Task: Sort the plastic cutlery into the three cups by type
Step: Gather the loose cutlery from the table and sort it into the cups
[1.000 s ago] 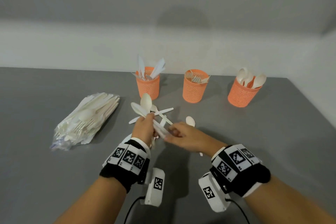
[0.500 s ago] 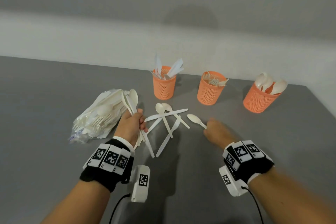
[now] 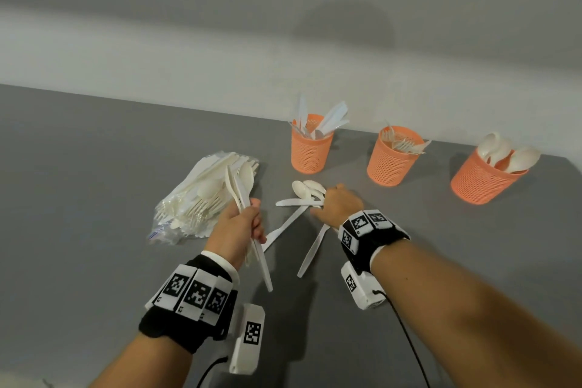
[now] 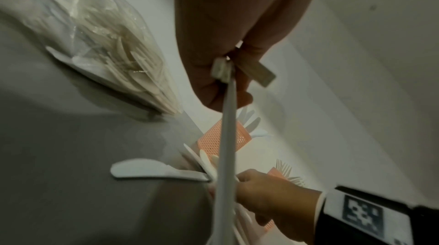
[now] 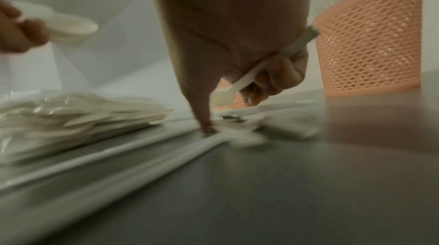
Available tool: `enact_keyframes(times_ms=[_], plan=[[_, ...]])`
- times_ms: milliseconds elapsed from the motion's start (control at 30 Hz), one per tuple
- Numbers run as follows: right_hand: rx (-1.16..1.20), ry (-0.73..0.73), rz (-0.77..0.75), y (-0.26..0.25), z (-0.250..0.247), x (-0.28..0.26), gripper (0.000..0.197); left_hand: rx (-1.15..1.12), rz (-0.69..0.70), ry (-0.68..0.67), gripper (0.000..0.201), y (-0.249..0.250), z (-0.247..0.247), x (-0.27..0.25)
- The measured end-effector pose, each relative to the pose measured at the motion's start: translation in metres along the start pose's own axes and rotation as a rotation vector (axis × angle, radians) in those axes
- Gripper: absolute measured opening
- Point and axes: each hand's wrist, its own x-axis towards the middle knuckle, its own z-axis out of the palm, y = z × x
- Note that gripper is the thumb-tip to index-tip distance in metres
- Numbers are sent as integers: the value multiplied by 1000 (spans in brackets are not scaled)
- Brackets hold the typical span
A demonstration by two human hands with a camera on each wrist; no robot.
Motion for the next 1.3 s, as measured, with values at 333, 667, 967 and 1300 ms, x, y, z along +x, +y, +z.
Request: enact_keyframes(times_ms=[333, 667, 967, 1300], plan=[[-158, -63, -93, 16, -2, -20, 30, -9, -26, -27, 19, -5, 7, -5], [404, 98, -97, -22, -36, -57, 26, 23, 71, -49, 25, -23, 18, -16], [417, -223, -490, -82, -34, -114, 43, -93, -163, 33, 28, -14, 3, 2], [556, -137, 27, -20, -2, -76, 14, -267, -168, 146, 30, 2, -27, 3]])
